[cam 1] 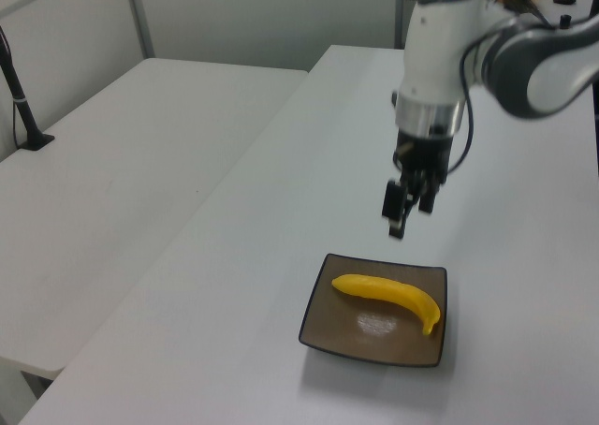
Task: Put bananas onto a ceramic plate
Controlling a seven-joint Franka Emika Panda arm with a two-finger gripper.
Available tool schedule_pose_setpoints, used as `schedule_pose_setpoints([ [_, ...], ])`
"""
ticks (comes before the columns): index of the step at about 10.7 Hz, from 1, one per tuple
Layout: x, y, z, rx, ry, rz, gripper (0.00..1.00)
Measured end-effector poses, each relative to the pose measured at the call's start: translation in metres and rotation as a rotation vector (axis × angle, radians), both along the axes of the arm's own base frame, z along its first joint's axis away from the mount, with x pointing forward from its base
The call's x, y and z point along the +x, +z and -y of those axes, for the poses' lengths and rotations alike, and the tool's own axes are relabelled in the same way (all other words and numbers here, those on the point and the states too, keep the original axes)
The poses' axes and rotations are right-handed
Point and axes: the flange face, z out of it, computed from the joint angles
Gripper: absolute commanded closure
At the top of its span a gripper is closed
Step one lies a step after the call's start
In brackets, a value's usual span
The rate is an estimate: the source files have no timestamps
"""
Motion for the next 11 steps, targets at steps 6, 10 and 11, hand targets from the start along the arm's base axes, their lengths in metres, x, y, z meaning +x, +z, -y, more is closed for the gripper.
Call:
schedule_pose_setpoints([
  [6,0.010,0.142,0.159,-0.134,0.140,0.006,0.00],
  [10,0.034,0.143,0.238,-0.125,0.285,0.000,0.00],
  [11,0.037,0.141,0.249,-0.108,0.319,-0.003,0.00],
])
